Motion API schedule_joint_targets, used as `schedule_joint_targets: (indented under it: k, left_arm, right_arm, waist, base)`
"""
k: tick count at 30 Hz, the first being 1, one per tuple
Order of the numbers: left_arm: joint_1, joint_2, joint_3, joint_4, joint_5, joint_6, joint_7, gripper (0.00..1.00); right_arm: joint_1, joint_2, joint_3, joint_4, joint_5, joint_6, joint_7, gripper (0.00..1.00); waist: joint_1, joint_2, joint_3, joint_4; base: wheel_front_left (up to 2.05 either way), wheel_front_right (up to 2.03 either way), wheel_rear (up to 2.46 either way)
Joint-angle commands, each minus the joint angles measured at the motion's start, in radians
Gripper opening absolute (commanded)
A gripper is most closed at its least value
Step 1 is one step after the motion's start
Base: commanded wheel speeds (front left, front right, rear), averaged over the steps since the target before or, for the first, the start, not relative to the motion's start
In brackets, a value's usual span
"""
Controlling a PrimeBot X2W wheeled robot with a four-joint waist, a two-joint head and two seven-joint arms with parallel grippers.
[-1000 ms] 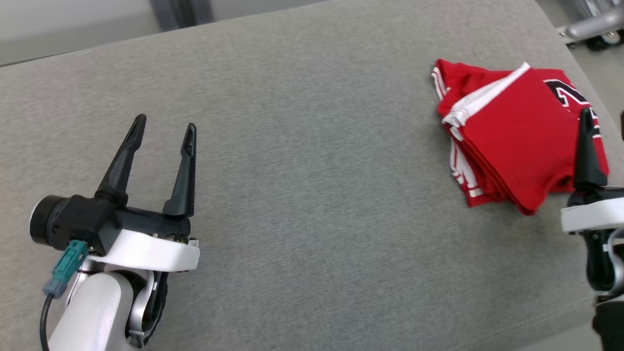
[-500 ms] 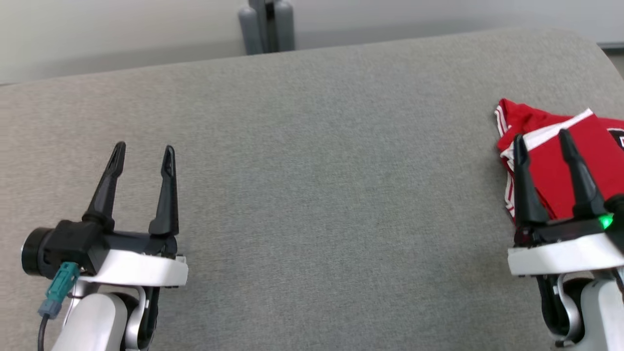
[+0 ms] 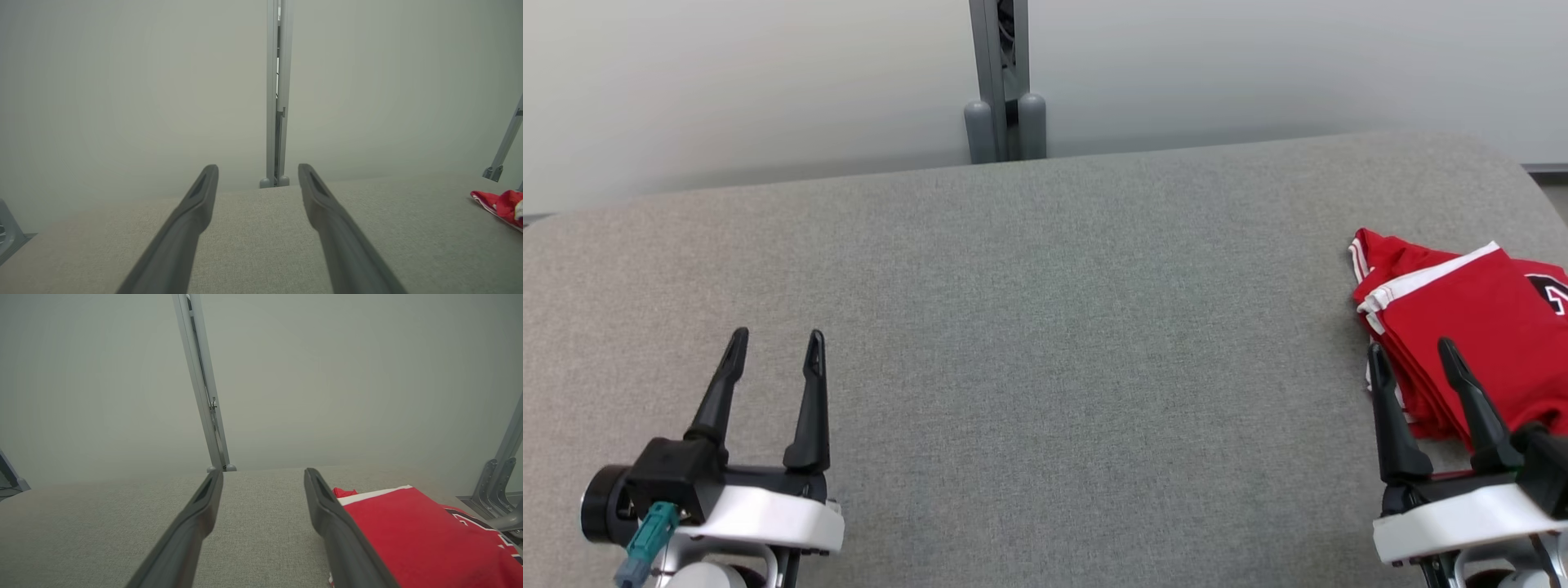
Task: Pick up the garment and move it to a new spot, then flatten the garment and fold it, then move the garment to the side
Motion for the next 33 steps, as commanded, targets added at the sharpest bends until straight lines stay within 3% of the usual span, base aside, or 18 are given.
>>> schedule_joint_targets:
  k: [1,15,33]
  left_arm:
    - [0.015,0.002,-0.001,-0.003,-0.004,0.008,0.004,1.00]
    - [0.108,0.010,-0.028,-0.001,-0.017,0.016,0.037,1.00]
    - [0.109,0.021,-0.038,0.010,-0.013,0.034,0.045,1.00]
  right_arm:
    - [0.018,-0.005,-0.007,-0.005,-0.005,0.000,0.007,1.00]
    - [0.097,-0.005,-0.011,-0.041,-0.008,0.000,0.056,1.00]
    - [0.110,-0.005,0.001,-0.048,0.008,0.000,0.066,1.00]
  waist:
    - [0.0000,-0.0001,-0.015,0.000]
    - [0.0000,-0.0001,-0.090,0.014]
    - [0.0000,-0.0001,-0.095,0.021]
  base:
    - [0.00,0.00,0.00]
    - [0.00,0.00,0.00]
    - [0.00,0.00,0.00]
